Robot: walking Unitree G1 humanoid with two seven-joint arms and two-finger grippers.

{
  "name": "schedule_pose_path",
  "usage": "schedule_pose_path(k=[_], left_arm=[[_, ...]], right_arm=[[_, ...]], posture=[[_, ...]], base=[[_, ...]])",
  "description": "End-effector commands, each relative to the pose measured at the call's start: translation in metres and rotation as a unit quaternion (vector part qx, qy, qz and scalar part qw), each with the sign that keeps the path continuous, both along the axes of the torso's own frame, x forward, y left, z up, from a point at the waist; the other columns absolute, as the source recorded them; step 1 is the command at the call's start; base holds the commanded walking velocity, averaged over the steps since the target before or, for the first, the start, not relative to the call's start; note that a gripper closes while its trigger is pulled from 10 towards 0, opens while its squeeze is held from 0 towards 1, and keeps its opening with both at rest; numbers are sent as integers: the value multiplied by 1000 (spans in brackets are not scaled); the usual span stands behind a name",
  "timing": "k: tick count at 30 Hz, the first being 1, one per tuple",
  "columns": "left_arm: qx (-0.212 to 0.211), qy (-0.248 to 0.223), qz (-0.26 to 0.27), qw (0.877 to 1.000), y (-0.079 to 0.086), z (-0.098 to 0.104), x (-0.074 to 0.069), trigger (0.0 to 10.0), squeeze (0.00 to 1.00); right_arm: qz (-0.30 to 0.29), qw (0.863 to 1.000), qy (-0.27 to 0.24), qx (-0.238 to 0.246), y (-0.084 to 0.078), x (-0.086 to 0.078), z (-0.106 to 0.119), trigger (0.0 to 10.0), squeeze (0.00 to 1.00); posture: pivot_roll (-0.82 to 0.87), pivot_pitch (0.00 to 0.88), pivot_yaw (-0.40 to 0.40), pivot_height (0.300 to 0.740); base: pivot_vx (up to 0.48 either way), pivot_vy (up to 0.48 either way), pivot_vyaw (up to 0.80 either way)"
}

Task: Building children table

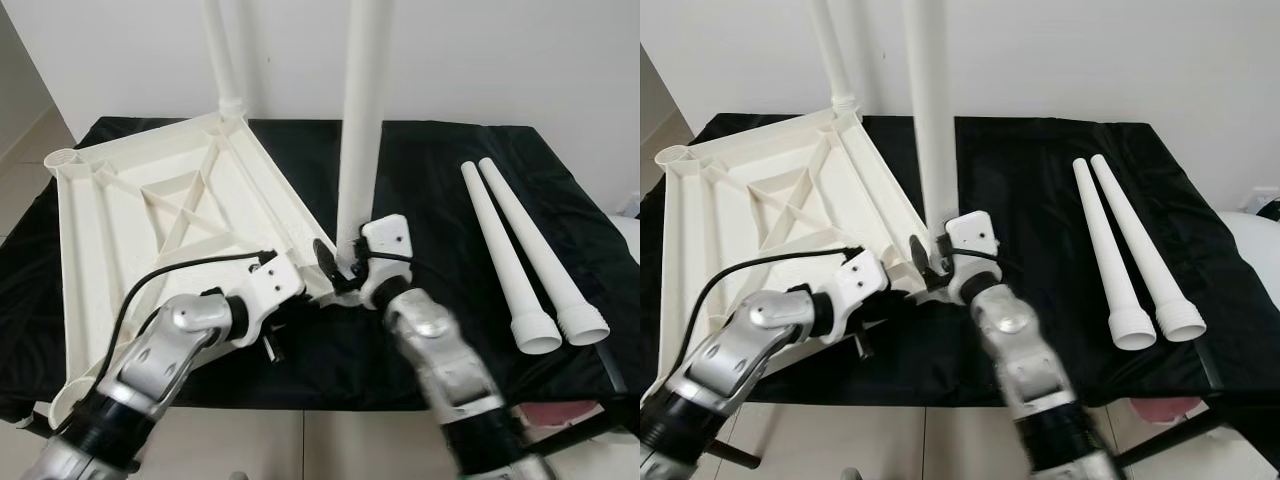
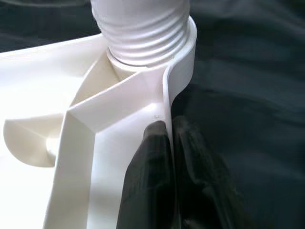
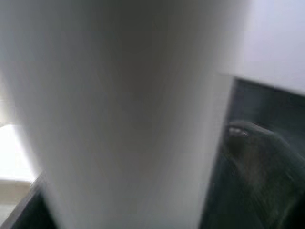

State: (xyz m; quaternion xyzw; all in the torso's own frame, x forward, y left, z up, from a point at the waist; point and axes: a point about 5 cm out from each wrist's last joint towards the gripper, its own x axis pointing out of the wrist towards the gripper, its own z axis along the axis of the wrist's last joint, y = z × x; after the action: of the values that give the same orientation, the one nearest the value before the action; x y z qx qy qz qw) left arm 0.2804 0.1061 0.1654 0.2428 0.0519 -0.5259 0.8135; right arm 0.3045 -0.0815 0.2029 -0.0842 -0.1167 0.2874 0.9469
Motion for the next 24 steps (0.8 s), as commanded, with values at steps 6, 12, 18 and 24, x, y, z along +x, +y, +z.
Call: schedule_pose_path(k=[6, 12, 18, 24], left_arm=[[38, 21, -109, 993, 4, -6, -25, 0, 0], [63, 35, -116, 991, 9, -18, -29, 0, 0], [79, 35, -109, 990, 8, -24, -25, 0, 0], [67, 22, -95, 993, 3, -16, -10, 0, 0]], right_arm=[[84, 995, -21, -41, -4, -8, 12, 10000, 0], [140, 987, 0, -85, -2, -13, 1, 10000, 0], [189, 975, 36, -111, 1, -18, -14, 10000, 0], [193, 970, 79, -123, -1, -15, -30, 0, 0]], posture=[[34, 27, -4, 740], [38, 40, -7, 740], [40, 62, -7, 740], [37, 81, -7, 740]], base=[[0, 0, 0], [0, 0, 0], [0, 0, 0], [0, 0, 0]])
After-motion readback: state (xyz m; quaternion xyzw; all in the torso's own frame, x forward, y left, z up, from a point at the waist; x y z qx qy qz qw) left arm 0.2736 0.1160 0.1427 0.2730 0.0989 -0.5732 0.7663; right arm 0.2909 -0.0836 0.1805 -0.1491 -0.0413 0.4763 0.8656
